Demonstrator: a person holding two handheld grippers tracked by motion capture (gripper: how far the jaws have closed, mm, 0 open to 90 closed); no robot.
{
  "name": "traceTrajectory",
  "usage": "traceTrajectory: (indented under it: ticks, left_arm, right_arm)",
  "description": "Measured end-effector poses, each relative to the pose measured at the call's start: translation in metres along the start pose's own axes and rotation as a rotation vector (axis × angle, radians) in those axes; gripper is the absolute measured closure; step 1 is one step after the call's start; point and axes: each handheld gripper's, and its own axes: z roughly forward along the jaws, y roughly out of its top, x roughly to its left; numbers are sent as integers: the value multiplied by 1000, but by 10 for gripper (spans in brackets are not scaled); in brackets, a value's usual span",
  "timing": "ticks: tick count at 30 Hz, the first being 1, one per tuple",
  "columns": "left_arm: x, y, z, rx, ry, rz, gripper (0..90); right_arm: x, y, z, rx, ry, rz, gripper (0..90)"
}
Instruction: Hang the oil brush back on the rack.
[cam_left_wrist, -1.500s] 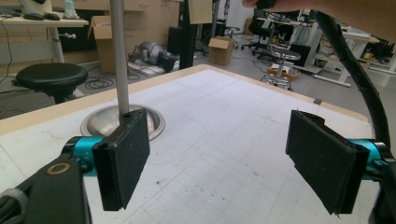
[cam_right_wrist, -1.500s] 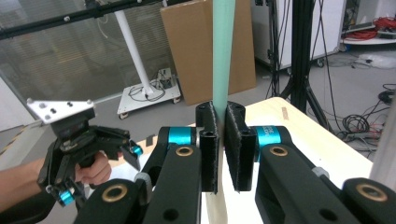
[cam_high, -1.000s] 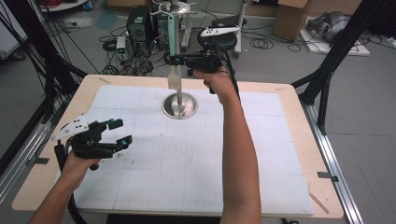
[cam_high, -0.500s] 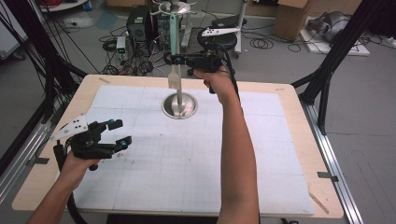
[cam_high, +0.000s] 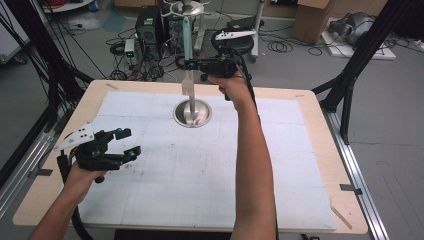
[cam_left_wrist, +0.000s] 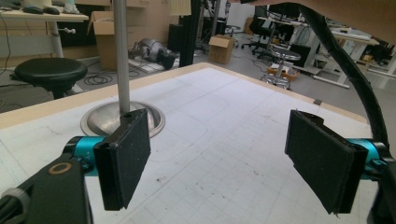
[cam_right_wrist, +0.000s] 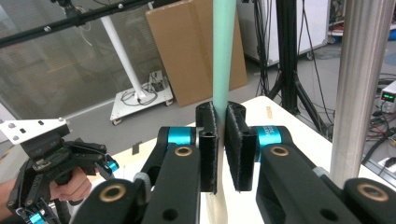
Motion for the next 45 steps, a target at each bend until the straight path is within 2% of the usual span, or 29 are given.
traceTrajectory:
  ticks: [3,5,7,8,9,10,11,13,14,15,17,19,20,21,22,24,26,27,28,31,32,33,37,39,45]
  left_arm:
    - [-1,0,0,-7,-6,-12,226]
    - [-1,0,0,-11,-3,-14,224]
    - [-1,0,0,-11,4,-15,219]
    - [-2,0,0,-12,9,-16,219]
    - [-2,0,0,-12,9,-21,221]
    - [-2,0,0,-10,5,-22,252]
    - [-3,-1,0,-11,3,-26,252]
    - [-4,-4,1,-8,8,-31,251]
    - [-5,-6,1,-4,6,-35,246]
    - [-6,-6,1,4,6,-32,246]
    - [-8,-7,2,4,4,-26,239]
    - [-10,-7,2,-1,1,-26,236]
    - [-12,-9,1,-8,-3,-31,232]
    - [-12,-9,1,-8,-3,-31,232]
    - [-13,-12,1,-9,-4,-40,232]
    - [-14,-18,0,-4,6,-44,231]
    - [-15,-26,0,-2,12,-49,231]
    - [-15,-26,0,-2,12,-49,231]
    - [-16,-28,0,-2,14,-54,231]
    - [-17,-34,0,-5,24,-55,229]
    - [-18,-35,1,-8,30,-48,229]
    - [-18,-35,1,-8,30,-48,229]
    - [-18,-37,0,-21,42,-47,227]
    - [-20,-41,1,-22,46,-52,227]
    - [-24,-46,-1,-21,48,-55,227]
  right_arm:
    - [4,0,-2,8,-37,6,631]
    - [8,-1,-4,15,-79,-2,556]
    - [14,-5,-6,40,-172,-31,406]
    - [14,-5,-6,40,-172,-31,406]
    - [17,-8,-8,48,-196,-39,387]
    - [24,-16,-13,44,-224,-67,342]
    - [24,-16,-13,44,-224,-67,342]
    - [29,-25,-19,49,-254,-71,286]
    - [36,-37,-28,53,-289,-81,238]
    - [36,-37,-28,53,-289,-81,238]
    - [43,-50,-38,35,-320,-87,184]
    - [51,-61,-47,30,-346,-89,184]
    - [61,-76,-59,24,-373,-96,184]
    - [66,-84,-66,14,-377,-99,184]
    - [66,-84,-66,14,-377,-99,184]
    - [75,-101,-80,-3,-392,-112,184]
    - [89,-126,-100,-22,-422,-125,184]
    - [89,-126,-100,-22,-422,-125,184]
    - [94,-135,-106,-27,-432,-126,183]
    - [106,-162,-124,-51,-459,-123,177]
    - [113,-180,-133,-43,-482,-116,174]
    - [113,-180,-133,-43,-482,-116,174]
    - [124,-215,-150,-2,-532,-108,173]
    - [129,-232,-161,-15,-557,-88,172]
    - [137,-251,-177,-28,-590,-58,168]
